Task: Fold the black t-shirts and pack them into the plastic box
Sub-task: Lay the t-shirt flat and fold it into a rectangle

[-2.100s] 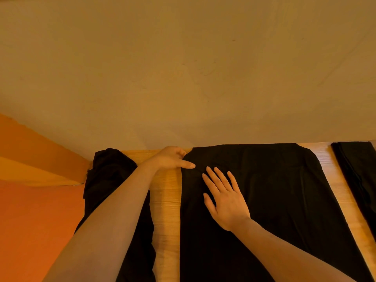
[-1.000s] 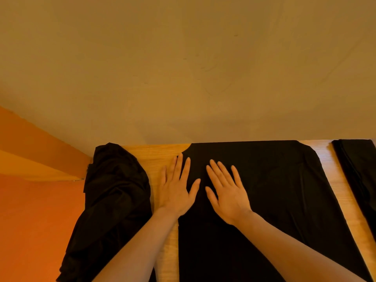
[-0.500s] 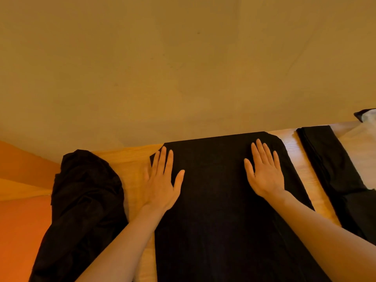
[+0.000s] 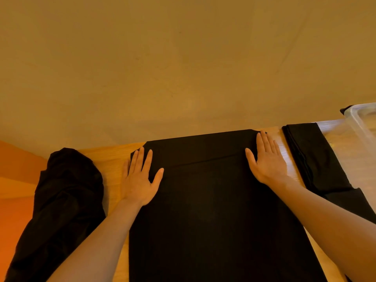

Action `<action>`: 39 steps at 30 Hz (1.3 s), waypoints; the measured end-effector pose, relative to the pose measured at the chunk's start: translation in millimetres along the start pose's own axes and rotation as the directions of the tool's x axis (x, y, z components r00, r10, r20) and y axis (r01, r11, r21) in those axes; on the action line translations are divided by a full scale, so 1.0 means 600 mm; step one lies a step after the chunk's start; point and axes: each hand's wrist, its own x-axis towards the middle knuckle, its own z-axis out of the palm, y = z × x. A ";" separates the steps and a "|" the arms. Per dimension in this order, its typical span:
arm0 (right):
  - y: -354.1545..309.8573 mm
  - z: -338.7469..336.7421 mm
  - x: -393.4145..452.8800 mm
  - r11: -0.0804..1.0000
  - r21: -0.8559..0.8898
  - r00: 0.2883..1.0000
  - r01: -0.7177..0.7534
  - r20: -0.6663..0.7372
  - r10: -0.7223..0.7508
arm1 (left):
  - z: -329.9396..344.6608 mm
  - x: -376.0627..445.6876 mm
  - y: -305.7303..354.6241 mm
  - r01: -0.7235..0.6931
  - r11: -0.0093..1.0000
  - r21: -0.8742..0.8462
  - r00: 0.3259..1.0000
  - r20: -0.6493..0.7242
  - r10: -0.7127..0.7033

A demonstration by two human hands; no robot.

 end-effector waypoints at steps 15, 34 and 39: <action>0.042 0.011 -0.064 0.990 -0.072 0.993 0.121 0.008 -0.120 | 0.015 -0.084 0.039 0.033 0.999 -0.022 0.999 -0.014 -0.034; 0.021 0.005 -0.087 0.921 -0.036 0.921 0.388 -0.013 -0.389 | -0.002 -0.085 0.070 -0.115 0.991 -0.072 0.993 -0.049 0.111; 0.047 0.034 -0.193 0.909 -0.038 0.910 0.415 0.012 -0.415 | 0.026 -0.199 0.060 -0.094 0.992 -0.089 0.995 -0.043 0.090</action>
